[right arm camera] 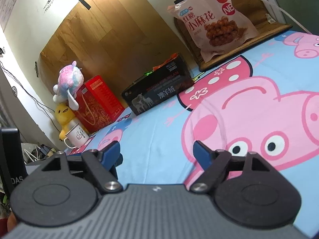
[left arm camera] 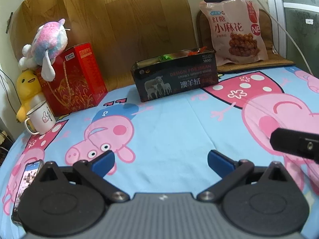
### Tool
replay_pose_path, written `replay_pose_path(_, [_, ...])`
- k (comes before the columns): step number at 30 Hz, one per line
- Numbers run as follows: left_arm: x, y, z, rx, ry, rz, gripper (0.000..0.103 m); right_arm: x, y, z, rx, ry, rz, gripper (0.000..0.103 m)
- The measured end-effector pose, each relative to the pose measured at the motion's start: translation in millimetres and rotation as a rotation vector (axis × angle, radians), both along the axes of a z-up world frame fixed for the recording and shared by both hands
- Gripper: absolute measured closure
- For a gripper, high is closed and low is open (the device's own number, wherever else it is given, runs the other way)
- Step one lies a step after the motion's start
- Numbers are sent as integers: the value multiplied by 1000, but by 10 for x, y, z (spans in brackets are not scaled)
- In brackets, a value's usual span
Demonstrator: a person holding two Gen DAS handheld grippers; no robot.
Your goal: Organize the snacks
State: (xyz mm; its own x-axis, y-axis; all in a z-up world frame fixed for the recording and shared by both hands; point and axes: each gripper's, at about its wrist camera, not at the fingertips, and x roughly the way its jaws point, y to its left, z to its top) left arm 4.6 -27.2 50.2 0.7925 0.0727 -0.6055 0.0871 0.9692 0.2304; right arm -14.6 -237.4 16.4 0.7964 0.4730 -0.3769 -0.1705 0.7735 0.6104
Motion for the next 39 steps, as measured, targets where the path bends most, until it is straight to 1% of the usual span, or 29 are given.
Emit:
replay_pose_path(11, [26, 22, -60, -18, 35, 9, 0, 27, -7, -37, 6, 19, 6, 20])
replay_pose_path(17, [67, 37, -110, -30, 74, 19, 0, 34, -16, -55, 12, 28, 6, 20])
replay_pose_path(21, [73, 34, -126, -18, 70, 27, 0, 48, -23, -68, 15, 33, 6, 20])
replay_pose_path(39, [98, 42, -157, -20, 87, 23, 0, 66, -42, -88, 24, 46, 5, 20])
